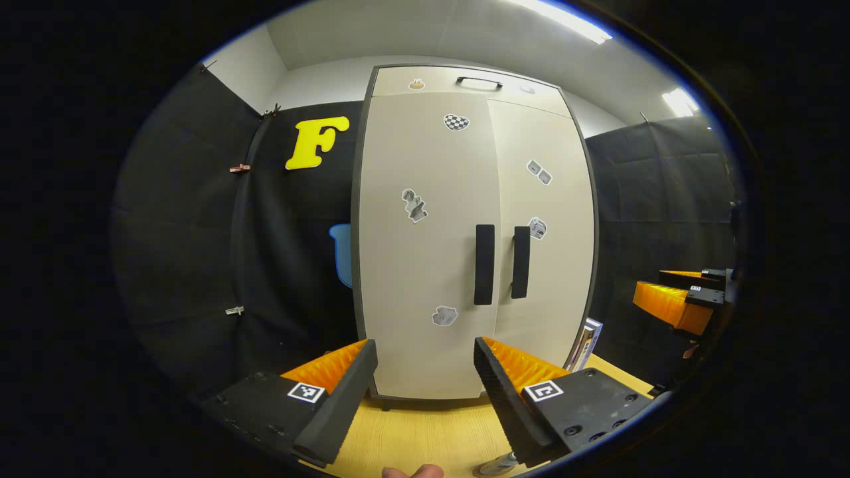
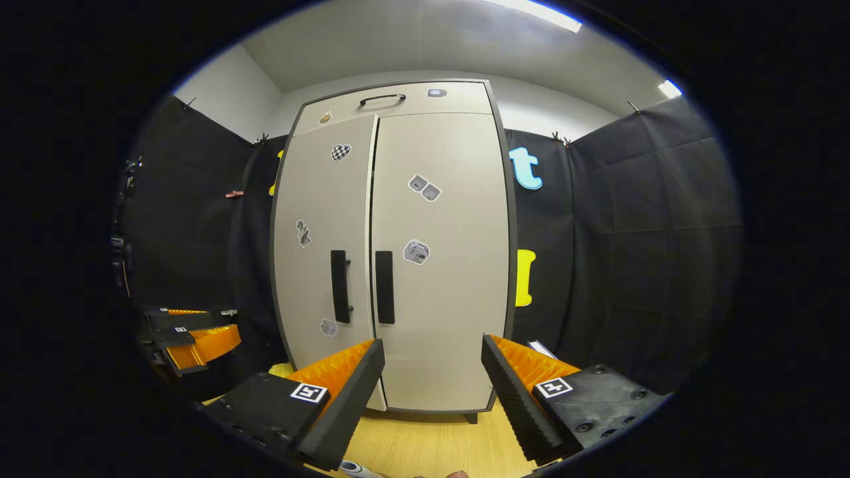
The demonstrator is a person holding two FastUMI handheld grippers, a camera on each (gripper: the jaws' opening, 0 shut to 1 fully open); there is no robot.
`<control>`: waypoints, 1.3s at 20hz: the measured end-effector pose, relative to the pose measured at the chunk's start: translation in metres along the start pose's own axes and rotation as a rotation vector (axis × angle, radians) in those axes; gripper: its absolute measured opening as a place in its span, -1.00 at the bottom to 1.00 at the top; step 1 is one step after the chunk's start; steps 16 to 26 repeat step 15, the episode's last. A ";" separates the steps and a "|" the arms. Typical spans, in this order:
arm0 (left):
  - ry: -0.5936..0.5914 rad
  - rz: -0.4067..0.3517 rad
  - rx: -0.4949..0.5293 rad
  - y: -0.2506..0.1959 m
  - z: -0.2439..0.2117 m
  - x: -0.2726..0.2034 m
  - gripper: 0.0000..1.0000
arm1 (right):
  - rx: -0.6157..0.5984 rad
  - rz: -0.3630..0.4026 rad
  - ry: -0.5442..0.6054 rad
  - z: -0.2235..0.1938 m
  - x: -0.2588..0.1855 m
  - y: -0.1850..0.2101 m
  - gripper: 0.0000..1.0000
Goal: Grasp the bottle in the cabinet with the left hand and place it on the coaster, then close the right door with the right hand and the left door with the left hand.
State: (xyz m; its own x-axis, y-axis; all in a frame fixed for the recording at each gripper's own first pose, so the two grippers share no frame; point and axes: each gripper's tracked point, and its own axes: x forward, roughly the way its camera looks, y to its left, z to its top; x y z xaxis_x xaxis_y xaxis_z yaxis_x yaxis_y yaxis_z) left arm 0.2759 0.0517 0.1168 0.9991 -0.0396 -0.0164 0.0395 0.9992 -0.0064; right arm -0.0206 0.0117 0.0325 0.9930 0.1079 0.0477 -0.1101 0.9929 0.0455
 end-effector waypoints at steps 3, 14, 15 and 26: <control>0.002 -0.003 0.003 0.001 0.000 -0.002 0.87 | -0.008 -0.007 -0.006 0.001 -0.001 0.000 0.94; 0.005 -0.015 -0.004 -0.002 -0.004 -0.001 0.87 | -0.006 -0.020 -0.005 0.001 -0.003 -0.003 0.94; 0.003 -0.015 -0.002 -0.001 -0.003 -0.001 0.87 | -0.005 -0.020 -0.003 0.001 -0.003 -0.003 0.94; 0.003 -0.015 -0.002 -0.001 -0.003 -0.001 0.87 | -0.005 -0.020 -0.003 0.001 -0.003 -0.003 0.94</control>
